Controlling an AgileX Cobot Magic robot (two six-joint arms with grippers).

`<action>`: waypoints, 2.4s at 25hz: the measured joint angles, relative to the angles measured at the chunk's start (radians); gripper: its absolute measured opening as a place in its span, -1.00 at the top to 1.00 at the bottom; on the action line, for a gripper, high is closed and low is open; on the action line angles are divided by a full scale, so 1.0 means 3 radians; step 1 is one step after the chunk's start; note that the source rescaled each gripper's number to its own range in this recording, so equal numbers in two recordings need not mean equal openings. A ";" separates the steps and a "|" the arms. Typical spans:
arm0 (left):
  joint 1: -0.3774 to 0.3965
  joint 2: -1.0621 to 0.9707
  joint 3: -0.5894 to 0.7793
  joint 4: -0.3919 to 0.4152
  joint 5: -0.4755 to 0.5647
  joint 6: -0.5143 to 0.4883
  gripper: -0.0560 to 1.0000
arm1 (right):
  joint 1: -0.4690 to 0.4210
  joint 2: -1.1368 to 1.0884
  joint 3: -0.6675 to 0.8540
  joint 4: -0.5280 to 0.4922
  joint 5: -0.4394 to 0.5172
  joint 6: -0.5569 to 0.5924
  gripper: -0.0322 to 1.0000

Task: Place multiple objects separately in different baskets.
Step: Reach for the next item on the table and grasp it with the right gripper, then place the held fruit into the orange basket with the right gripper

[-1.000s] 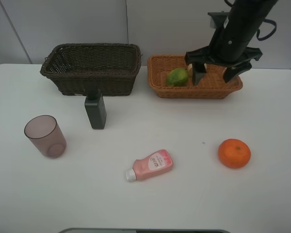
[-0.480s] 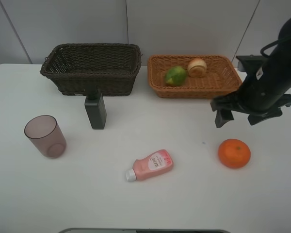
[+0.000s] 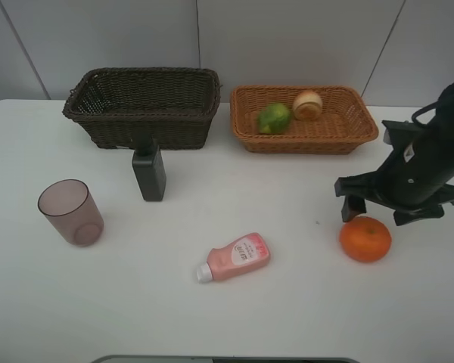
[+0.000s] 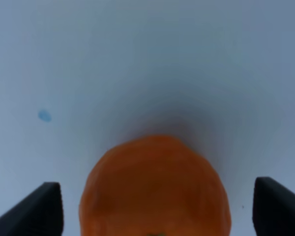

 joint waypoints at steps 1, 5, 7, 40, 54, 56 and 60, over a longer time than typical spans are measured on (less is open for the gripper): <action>0.0000 0.0000 0.0000 0.0000 0.0000 0.0000 -1.00 | 0.0000 0.0033 0.0000 -0.0015 -0.0019 0.0029 -0.30; 0.0000 0.0000 0.0000 0.0000 0.0000 0.0000 -1.00 | 0.0000 0.0214 0.0005 -0.0030 -0.0038 0.0067 -0.50; 0.0000 0.0000 0.0000 0.0000 0.0000 0.0000 -1.00 | 0.0000 0.0277 0.0015 -0.0033 -0.0086 0.0094 -0.64; 0.0000 0.0000 0.0000 0.0000 0.0000 0.0000 -1.00 | 0.0021 0.0555 0.0015 0.0320 -0.0215 0.0147 -0.03; 0.0000 0.0000 0.0000 0.0000 0.0000 0.0000 -1.00 | 0.0021 0.0555 0.0015 0.0320 -0.0215 0.0147 -0.03; 0.0000 0.0000 0.0000 0.0000 0.0000 0.0000 -1.00 | 0.0021 0.0555 0.0015 0.0323 -0.0215 0.0147 -0.03; 0.0000 0.0000 0.0000 0.0000 0.0000 0.0000 -1.00 | 0.0021 0.0555 0.0007 0.0323 -0.0208 0.0147 -0.03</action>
